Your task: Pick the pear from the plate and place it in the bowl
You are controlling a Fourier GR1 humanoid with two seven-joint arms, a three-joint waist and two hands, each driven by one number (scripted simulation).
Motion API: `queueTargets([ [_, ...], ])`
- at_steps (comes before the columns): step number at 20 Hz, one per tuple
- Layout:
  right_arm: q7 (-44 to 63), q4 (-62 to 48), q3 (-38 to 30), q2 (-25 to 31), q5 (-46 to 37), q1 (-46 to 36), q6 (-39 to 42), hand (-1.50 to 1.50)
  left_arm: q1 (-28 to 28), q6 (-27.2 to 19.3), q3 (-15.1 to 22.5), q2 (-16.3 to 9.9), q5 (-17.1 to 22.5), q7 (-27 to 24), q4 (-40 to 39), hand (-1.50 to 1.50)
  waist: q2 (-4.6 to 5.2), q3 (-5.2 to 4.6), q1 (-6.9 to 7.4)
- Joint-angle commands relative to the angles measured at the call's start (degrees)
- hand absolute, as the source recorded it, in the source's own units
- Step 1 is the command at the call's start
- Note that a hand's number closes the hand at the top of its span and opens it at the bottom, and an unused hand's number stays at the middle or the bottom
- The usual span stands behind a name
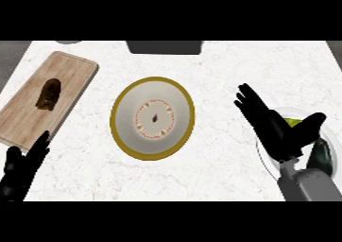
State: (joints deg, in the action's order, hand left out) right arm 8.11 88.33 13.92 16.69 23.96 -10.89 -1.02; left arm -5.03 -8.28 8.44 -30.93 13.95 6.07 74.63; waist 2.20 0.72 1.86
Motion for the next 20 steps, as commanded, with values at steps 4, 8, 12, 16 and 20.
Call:
queueTargets([
  [4, 6.0, -14.9, -9.1, 4.6, 18.9, -0.1, 17.8, 1.50, 8.9, 2.4, -0.4, 1.0, 1.6, -0.5, 6.8, 0.00, -1.04, -0.29, -1.29],
  [8, -2.9, -12.6, -4.2, 16.6, 2.1, -2.3, 27.6, 1.50, 12.0, 5.8, 0.4, 3.2, 5.1, -0.2, 9.3, 0.00, -1.65, -0.37, -1.67],
  [12, -8.5, -33.2, -15.5, 14.0, 17.6, -1.6, 39.8, -1.50, 16.2, 7.9, -0.2, 2.9, 6.7, 2.5, 9.6, 0.00, -1.33, -0.37, -0.94],
  [16, -15.7, -44.7, -19.5, 17.7, 13.6, -9.7, 47.6, -1.50, 17.6, 7.7, -0.2, 3.2, 6.8, 5.8, 11.2, 0.00, -1.60, -0.45, -0.02],
  [20, -15.1, -49.6, -18.5, 24.8, 6.4, -16.8, 49.0, -1.50, 20.4, 6.0, -0.3, 4.3, 6.2, 8.0, 11.6, 0.00, -1.38, -0.46, 0.39],
])
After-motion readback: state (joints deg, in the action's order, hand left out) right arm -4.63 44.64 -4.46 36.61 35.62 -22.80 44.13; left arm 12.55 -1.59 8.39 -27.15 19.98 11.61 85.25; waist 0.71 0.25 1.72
